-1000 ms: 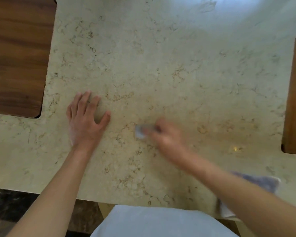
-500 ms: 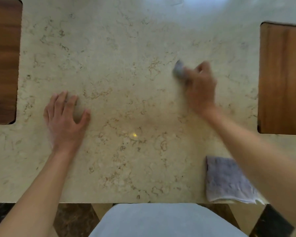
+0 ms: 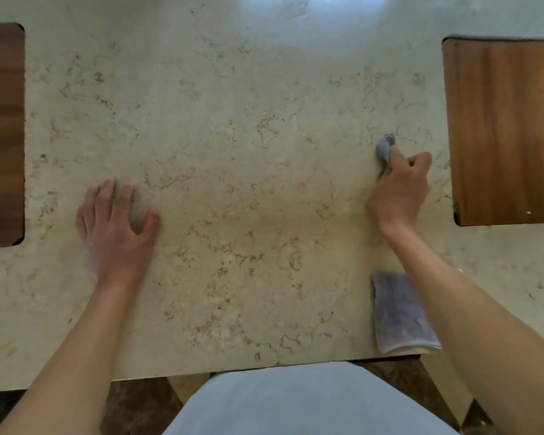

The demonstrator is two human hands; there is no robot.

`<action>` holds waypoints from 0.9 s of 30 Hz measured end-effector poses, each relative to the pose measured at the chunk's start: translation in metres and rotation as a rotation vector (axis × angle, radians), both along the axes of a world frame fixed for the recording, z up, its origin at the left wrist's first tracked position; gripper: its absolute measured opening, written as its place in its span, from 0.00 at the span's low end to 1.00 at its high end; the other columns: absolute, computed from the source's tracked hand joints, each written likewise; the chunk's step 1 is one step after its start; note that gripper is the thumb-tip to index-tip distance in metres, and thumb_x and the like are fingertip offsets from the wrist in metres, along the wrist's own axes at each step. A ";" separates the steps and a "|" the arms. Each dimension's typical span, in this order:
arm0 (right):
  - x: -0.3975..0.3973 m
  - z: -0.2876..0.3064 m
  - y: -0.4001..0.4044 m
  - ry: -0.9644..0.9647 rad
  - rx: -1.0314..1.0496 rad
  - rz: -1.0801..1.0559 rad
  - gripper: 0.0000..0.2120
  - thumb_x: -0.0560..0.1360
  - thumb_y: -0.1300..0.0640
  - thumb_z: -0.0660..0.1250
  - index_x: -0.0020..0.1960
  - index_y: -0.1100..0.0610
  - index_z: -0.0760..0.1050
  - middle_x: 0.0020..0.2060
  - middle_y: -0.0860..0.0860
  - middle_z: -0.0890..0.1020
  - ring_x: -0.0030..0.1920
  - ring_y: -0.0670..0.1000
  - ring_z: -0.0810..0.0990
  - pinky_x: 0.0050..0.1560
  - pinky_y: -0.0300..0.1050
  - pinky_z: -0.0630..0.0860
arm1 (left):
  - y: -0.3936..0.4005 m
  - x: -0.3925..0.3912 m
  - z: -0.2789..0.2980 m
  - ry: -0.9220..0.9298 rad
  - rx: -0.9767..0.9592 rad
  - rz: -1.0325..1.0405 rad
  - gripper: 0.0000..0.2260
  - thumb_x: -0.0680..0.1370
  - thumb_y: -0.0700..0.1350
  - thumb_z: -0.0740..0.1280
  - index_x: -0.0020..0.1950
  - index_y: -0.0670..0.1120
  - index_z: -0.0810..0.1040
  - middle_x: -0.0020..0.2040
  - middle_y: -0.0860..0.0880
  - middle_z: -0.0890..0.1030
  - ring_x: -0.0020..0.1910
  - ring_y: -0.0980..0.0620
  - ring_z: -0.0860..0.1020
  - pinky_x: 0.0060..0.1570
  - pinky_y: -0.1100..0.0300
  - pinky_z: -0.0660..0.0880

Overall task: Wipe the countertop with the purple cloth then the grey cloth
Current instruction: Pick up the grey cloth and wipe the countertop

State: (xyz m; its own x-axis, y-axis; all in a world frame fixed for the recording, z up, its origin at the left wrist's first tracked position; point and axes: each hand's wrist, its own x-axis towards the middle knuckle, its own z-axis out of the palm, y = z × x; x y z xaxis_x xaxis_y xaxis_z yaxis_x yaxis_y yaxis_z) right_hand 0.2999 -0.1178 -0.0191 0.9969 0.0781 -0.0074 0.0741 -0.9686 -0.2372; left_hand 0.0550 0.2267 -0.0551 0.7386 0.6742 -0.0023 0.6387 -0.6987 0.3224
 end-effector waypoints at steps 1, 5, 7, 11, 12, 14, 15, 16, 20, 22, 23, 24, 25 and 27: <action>-0.020 0.003 0.019 0.019 0.014 0.009 0.13 0.82 0.60 0.59 0.64 0.58 0.76 0.53 0.57 0.74 0.47 0.50 0.69 0.49 0.50 0.75 | 0.000 -0.001 0.000 -0.002 -0.001 -0.007 0.25 0.78 0.57 0.62 0.71 0.47 0.71 0.77 0.44 0.67 0.79 0.41 0.59 0.76 0.44 0.53; -0.143 0.003 0.077 0.154 0.146 0.336 0.18 0.84 0.42 0.56 0.52 0.54 0.76 0.42 0.50 0.77 0.41 0.50 0.75 0.37 0.46 0.70 | 0.001 0.000 0.001 0.011 0.001 -0.019 0.25 0.77 0.58 0.61 0.71 0.47 0.71 0.76 0.43 0.68 0.78 0.40 0.60 0.76 0.43 0.54; -0.174 0.006 0.076 0.299 0.137 0.665 0.17 0.84 0.52 0.52 0.63 0.52 0.76 0.49 0.53 0.76 0.47 0.54 0.74 0.43 0.45 0.68 | 0.001 -0.001 0.002 0.015 -0.006 -0.021 0.25 0.77 0.58 0.61 0.72 0.48 0.70 0.76 0.44 0.68 0.79 0.41 0.60 0.76 0.44 0.53; -0.079 0.008 0.039 0.167 0.076 0.431 0.13 0.84 0.55 0.60 0.64 0.54 0.78 0.50 0.58 0.76 0.42 0.57 0.76 0.44 0.52 0.77 | 0.002 -0.003 0.003 0.019 -0.020 -0.034 0.26 0.78 0.58 0.60 0.73 0.48 0.69 0.77 0.44 0.67 0.79 0.41 0.58 0.77 0.43 0.53; -0.048 0.011 0.034 0.059 0.081 0.264 0.12 0.84 0.55 0.60 0.62 0.56 0.79 0.48 0.58 0.75 0.37 0.56 0.73 0.40 0.50 0.78 | 0.002 -0.003 0.002 0.027 -0.010 -0.037 0.26 0.78 0.58 0.60 0.73 0.47 0.69 0.77 0.44 0.67 0.79 0.41 0.58 0.77 0.43 0.53; -0.001 0.008 0.044 -0.056 0.064 0.026 0.13 0.85 0.56 0.59 0.58 0.61 0.80 0.48 0.58 0.74 0.35 0.53 0.70 0.42 0.47 0.80 | 0.003 -0.003 0.000 0.040 0.012 -0.046 0.26 0.78 0.59 0.59 0.73 0.47 0.69 0.77 0.44 0.67 0.79 0.41 0.59 0.77 0.42 0.54; 0.014 0.004 0.061 -0.105 0.066 -0.025 0.13 0.85 0.57 0.58 0.57 0.62 0.80 0.48 0.58 0.74 0.37 0.52 0.70 0.43 0.47 0.80 | 0.004 -0.003 -0.001 0.039 0.017 -0.050 0.26 0.78 0.59 0.59 0.73 0.47 0.69 0.77 0.44 0.67 0.79 0.41 0.59 0.76 0.42 0.54; 0.020 0.002 0.084 -0.140 0.072 -0.028 0.14 0.85 0.57 0.57 0.54 0.61 0.80 0.46 0.56 0.73 0.37 0.51 0.71 0.42 0.48 0.82 | 0.004 -0.003 -0.001 0.036 0.019 -0.056 0.26 0.79 0.59 0.59 0.73 0.47 0.69 0.77 0.44 0.67 0.79 0.40 0.59 0.76 0.42 0.55; -0.031 -0.009 0.201 -0.155 0.181 0.227 0.05 0.82 0.60 0.65 0.54 0.57 0.80 0.42 0.54 0.72 0.31 0.52 0.73 0.31 0.48 0.81 | 0.006 -0.004 -0.003 0.068 0.026 -0.060 0.26 0.79 0.59 0.59 0.73 0.48 0.69 0.77 0.44 0.67 0.79 0.41 0.59 0.77 0.43 0.54; -0.097 -0.007 0.242 0.017 0.212 0.445 0.10 0.79 0.62 0.67 0.59 0.55 0.79 0.44 0.56 0.75 0.35 0.56 0.76 0.34 0.49 0.77 | 0.007 -0.004 -0.004 0.072 0.024 -0.059 0.24 0.80 0.58 0.59 0.73 0.48 0.70 0.77 0.44 0.68 0.79 0.41 0.60 0.76 0.43 0.55; -0.132 -0.006 0.248 0.148 0.252 0.523 0.08 0.80 0.59 0.65 0.58 0.55 0.79 0.45 0.56 0.77 0.38 0.57 0.77 0.35 0.49 0.74 | 0.008 -0.004 -0.005 0.060 0.029 -0.064 0.23 0.80 0.56 0.59 0.73 0.47 0.70 0.76 0.44 0.69 0.78 0.40 0.61 0.76 0.42 0.57; -0.163 0.001 0.246 0.211 0.287 0.588 0.08 0.81 0.55 0.64 0.56 0.56 0.79 0.44 0.56 0.77 0.39 0.58 0.77 0.34 0.49 0.71 | 0.009 -0.005 -0.006 0.039 0.034 -0.071 0.22 0.81 0.53 0.59 0.73 0.47 0.71 0.76 0.43 0.70 0.78 0.39 0.62 0.75 0.41 0.59; -0.189 0.005 0.234 0.211 0.284 0.677 0.10 0.81 0.53 0.63 0.56 0.56 0.79 0.42 0.55 0.76 0.38 0.58 0.77 0.32 0.48 0.69 | 0.011 -0.006 -0.007 0.016 0.036 -0.078 0.21 0.81 0.51 0.59 0.73 0.47 0.72 0.76 0.43 0.70 0.77 0.39 0.63 0.74 0.40 0.60; -0.208 0.002 0.183 0.245 0.198 0.770 0.11 0.81 0.47 0.63 0.57 0.52 0.79 0.42 0.51 0.75 0.38 0.56 0.76 0.33 0.44 0.66 | 0.012 -0.008 -0.007 -0.001 0.027 -0.088 0.20 0.81 0.48 0.60 0.73 0.47 0.72 0.76 0.43 0.70 0.77 0.39 0.63 0.74 0.40 0.59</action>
